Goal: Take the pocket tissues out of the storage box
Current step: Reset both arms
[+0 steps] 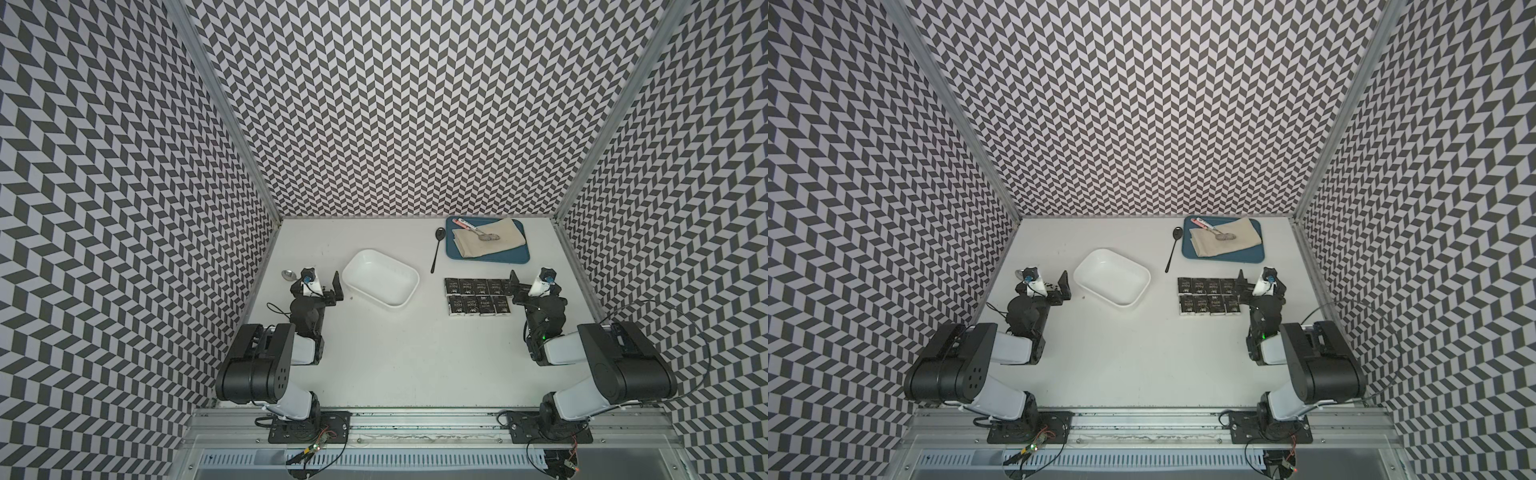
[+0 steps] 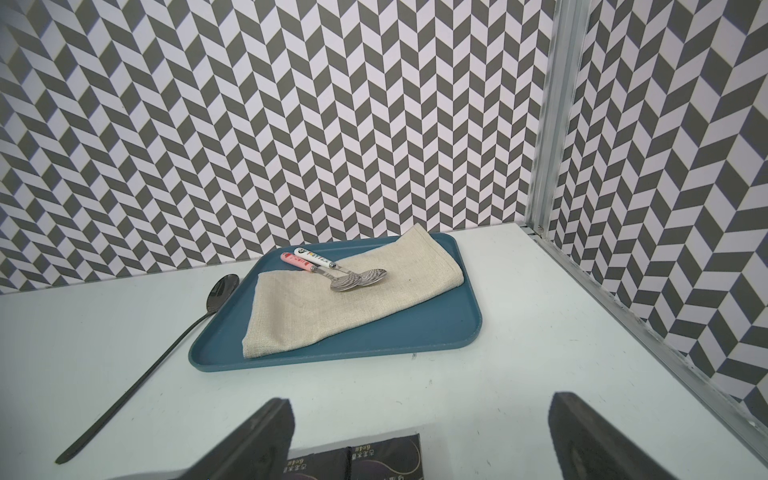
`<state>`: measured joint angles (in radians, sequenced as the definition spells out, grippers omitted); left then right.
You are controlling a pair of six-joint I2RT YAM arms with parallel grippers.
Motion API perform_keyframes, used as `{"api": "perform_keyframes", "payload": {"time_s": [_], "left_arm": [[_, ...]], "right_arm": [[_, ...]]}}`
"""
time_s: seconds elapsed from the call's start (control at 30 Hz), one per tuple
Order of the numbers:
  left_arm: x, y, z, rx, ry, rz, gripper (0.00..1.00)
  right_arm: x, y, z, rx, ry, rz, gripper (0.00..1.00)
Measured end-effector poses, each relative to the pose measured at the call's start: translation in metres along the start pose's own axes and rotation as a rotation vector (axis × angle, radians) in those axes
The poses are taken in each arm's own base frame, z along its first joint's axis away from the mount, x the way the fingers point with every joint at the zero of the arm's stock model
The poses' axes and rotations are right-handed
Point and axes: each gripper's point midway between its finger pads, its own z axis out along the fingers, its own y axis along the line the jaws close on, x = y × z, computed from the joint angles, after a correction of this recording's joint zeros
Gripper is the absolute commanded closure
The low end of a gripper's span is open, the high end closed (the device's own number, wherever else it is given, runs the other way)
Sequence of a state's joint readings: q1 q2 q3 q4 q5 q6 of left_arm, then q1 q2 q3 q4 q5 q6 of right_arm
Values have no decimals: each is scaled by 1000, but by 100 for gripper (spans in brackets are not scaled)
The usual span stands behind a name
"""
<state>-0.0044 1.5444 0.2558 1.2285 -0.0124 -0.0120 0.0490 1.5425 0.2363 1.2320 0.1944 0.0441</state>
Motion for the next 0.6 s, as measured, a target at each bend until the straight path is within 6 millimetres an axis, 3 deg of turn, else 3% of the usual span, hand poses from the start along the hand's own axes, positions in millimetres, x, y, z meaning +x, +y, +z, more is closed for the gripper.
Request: {"api": "perform_keyframes", "payload": {"time_s": [0.6], "left_arm": [[5, -5, 0, 27, 21, 16, 1]], "right_arm": [[0, 0, 0, 0, 0, 0, 1]]}}
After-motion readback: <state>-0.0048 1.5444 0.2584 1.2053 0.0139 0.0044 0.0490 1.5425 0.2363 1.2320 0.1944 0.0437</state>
